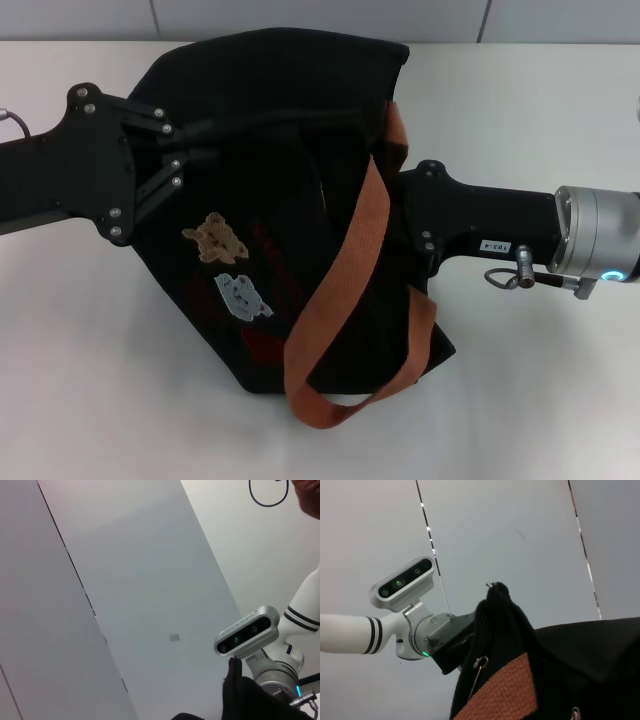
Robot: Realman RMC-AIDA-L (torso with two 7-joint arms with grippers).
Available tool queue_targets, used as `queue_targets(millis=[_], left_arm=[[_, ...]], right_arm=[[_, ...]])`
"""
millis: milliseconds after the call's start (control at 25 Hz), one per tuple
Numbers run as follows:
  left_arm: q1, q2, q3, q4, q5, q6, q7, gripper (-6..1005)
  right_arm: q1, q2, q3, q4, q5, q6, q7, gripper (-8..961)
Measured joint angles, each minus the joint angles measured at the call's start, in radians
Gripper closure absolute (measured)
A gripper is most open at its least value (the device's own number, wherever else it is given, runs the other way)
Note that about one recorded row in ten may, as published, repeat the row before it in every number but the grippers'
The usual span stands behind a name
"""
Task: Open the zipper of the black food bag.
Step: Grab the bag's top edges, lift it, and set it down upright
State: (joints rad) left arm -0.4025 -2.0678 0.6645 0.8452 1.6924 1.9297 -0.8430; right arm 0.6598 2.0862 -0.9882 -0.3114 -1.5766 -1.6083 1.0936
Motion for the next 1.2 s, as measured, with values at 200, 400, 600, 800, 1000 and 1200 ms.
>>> queue_targets(millis=[200,400,600,800,1000,1200], left_arm=[[0.002,0.000,-0.002,0.000,-0.001,0.005,0.001,919],[0.006,0.001,-0.007,0.000,-0.012,0.012,0.001,918],[0.019,0.004,-0.008,0.001,-0.051,0.018,0.001,918],[0.014,0.001,0.002,0.001,-0.055,0.019,0.023,918],[0.018,-0.001,0.016,-0.001,-0.050,0.018,0.024,918],[0.031,0.000,0.026,-0.018,-0.054,0.021,0.027,918]], right_arm=[[-0.006,0.001,0.010,0.002,0.014,0.032,0.009,867],[-0.017,0.001,0.014,0.007,0.065,0.112,0.019,887],[-0.020,0.002,0.007,0.009,0.101,0.125,0.014,945],[-0.041,0.002,0.001,0.015,0.101,0.067,-0.001,923],[-0.055,0.002,0.002,0.014,0.102,0.027,-0.031,840],[-0.054,0.003,0.000,0.018,0.103,0.016,-0.062,726]])
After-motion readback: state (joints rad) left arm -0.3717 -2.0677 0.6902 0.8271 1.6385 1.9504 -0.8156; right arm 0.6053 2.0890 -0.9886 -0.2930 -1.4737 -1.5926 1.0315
